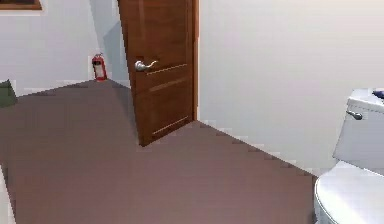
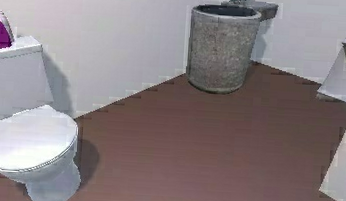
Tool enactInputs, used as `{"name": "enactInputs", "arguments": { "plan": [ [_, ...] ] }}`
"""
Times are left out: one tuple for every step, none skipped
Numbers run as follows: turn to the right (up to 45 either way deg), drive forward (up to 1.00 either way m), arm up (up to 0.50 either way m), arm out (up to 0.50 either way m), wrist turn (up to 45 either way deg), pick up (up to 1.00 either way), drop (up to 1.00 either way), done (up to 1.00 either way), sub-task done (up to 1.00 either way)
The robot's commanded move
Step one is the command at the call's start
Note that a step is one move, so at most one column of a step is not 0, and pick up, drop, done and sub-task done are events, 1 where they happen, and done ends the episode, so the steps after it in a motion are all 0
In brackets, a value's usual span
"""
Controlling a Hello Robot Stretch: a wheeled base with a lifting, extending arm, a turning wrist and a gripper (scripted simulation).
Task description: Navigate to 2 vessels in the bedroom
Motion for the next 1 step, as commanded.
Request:
{"name": "enactInputs", "arguments": {
  "plan": [
    [-3.0,0.00,0.00,0.00,0.0,0.00,0.00,0.00,0.00]
  ]
}}
